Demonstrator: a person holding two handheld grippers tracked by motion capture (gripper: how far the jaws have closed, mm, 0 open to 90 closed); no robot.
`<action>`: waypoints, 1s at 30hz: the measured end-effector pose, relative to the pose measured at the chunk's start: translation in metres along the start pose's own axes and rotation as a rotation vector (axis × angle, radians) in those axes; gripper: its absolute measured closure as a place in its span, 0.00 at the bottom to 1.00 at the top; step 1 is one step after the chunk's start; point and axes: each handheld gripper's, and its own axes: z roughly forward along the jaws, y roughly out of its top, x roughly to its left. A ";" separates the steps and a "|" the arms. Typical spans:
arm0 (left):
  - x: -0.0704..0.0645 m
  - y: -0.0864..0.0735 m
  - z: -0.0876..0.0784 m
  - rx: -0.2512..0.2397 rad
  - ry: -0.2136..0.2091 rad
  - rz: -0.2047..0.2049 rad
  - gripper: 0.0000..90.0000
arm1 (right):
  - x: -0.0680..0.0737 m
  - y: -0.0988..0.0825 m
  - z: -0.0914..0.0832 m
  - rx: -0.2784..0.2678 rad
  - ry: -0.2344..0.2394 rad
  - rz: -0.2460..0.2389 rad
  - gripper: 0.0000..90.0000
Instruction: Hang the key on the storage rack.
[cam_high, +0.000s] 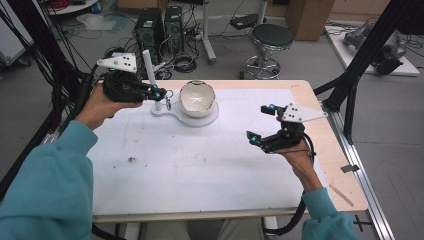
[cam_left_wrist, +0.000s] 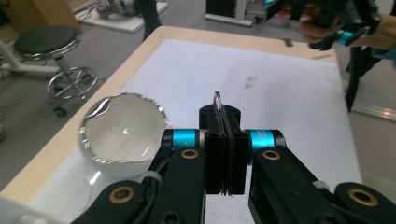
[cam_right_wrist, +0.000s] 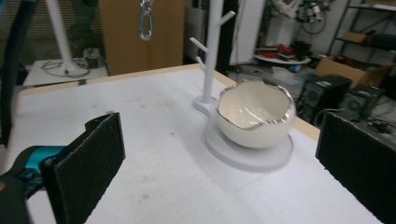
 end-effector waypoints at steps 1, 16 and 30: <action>0.004 0.001 -0.002 0.009 0.009 0.000 0.98 | 0.000 -0.003 -0.003 0.002 -0.010 0.012 0.01; 0.052 -0.010 -0.006 0.140 0.084 -0.063 0.98 | -0.002 -0.074 -0.043 -0.066 -0.226 0.088 0.01; 0.077 -0.033 0.009 0.221 0.114 -0.114 0.98 | 0.002 -0.113 -0.053 -0.079 -0.290 0.093 0.01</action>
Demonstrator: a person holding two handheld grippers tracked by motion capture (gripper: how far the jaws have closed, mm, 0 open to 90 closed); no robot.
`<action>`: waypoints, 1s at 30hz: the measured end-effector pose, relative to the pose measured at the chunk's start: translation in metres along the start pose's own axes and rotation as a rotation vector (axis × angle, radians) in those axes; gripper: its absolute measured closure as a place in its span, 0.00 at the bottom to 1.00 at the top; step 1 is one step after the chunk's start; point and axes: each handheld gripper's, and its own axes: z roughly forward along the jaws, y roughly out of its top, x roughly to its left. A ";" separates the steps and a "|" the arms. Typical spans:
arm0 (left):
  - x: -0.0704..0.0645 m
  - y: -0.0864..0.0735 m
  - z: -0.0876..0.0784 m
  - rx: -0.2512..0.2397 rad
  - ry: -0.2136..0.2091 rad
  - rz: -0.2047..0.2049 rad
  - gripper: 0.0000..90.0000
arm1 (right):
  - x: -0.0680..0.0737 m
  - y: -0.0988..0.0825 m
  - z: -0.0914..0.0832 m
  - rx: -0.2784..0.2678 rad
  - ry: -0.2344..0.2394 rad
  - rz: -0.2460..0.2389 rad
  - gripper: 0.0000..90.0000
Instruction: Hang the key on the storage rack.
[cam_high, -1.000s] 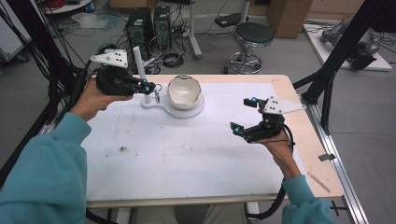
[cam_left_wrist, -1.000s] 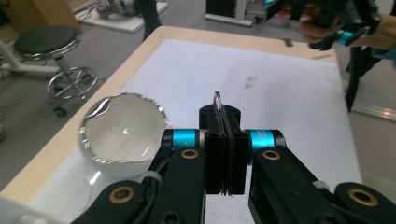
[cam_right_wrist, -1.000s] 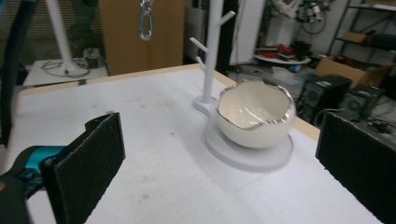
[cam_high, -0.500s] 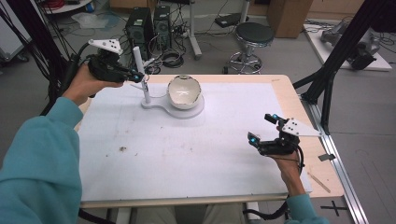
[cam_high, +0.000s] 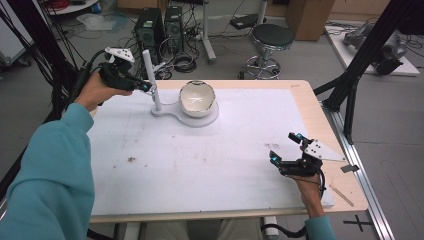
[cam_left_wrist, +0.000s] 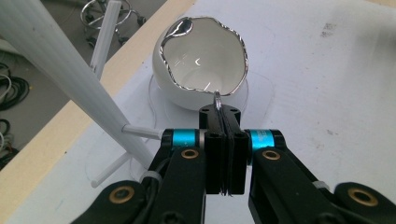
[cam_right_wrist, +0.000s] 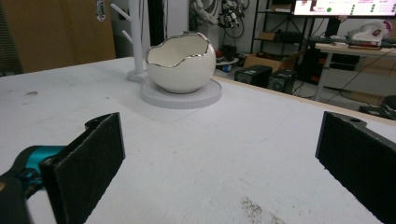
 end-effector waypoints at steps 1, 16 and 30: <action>0.001 0.000 0.002 0.010 0.000 -0.004 0.98 | 0.000 -0.002 0.000 0.002 -0.002 -0.002 0.01; 0.015 -0.009 0.009 0.041 0.022 -0.035 0.98 | 0.001 -0.016 0.000 0.006 -0.002 0.005 0.01; 0.025 -0.013 0.014 0.047 0.028 -0.054 0.98 | 0.001 -0.021 0.000 0.022 -0.008 0.008 0.01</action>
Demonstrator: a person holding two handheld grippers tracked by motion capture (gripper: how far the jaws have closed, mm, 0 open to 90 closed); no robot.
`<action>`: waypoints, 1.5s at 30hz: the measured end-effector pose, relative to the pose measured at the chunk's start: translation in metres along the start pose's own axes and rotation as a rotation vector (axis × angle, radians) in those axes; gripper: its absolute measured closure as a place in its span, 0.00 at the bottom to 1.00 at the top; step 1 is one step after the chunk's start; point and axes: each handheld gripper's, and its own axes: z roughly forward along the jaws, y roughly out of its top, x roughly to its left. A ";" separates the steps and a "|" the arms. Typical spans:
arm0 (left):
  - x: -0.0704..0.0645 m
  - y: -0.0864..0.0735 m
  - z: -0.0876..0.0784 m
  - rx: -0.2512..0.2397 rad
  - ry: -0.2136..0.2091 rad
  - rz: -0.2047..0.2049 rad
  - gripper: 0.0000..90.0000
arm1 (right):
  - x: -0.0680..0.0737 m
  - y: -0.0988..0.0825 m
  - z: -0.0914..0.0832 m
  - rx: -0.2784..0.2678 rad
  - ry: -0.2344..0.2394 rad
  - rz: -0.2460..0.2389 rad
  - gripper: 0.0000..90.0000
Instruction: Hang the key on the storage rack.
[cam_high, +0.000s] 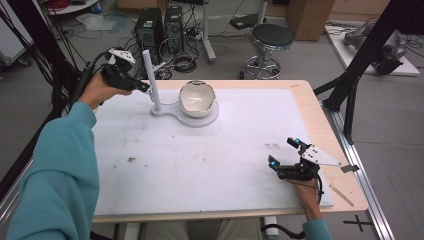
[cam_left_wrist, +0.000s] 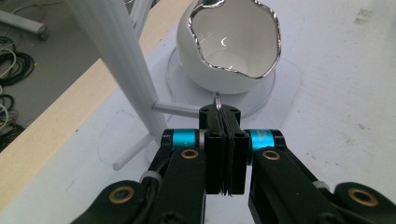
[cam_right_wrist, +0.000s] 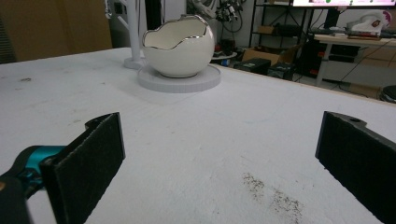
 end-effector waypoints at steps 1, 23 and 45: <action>0.000 0.000 0.000 -0.003 0.005 -0.001 0.98 | 0.000 0.000 0.000 0.000 0.002 0.002 0.01; 0.010 -0.004 0.005 -0.003 0.020 -0.013 0.98 | 0.000 0.000 0.001 -0.001 0.001 -0.013 0.01; 0.004 -0.013 -0.019 -0.174 0.121 -0.004 0.28 | 0.001 0.000 0.001 0.001 -0.002 -0.014 0.01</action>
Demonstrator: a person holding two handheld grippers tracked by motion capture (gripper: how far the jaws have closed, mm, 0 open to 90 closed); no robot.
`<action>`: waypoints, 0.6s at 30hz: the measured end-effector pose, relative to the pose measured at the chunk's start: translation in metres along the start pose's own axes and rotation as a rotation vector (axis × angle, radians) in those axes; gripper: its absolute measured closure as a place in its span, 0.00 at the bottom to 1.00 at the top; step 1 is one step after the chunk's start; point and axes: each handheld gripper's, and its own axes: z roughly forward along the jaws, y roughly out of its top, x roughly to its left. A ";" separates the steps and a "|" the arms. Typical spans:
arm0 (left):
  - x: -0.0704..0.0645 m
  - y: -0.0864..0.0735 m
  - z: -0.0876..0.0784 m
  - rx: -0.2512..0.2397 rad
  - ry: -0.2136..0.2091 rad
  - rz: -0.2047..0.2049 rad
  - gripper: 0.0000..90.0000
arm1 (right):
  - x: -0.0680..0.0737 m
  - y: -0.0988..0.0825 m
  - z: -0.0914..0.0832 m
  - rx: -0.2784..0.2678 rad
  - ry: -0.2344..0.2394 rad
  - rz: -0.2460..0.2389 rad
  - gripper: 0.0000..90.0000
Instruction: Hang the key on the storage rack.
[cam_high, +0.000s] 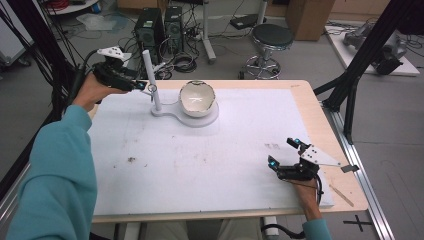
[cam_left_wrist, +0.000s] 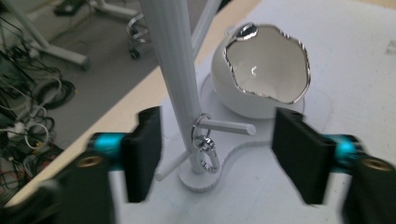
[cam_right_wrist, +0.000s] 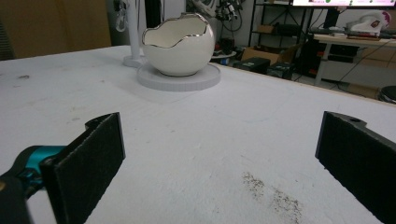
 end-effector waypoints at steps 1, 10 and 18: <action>-0.003 -0.001 -0.005 -0.022 -0.005 -0.009 0.18 | 0.000 0.000 0.000 0.002 0.001 0.004 0.01; -0.047 -0.032 -0.054 -0.209 -0.011 0.033 0.02 | 0.000 0.000 -0.001 -0.004 -0.004 0.009 0.01; -0.098 -0.087 -0.071 -0.368 0.018 0.043 0.02 | 0.000 -0.001 -0.001 -0.005 -0.006 0.003 0.01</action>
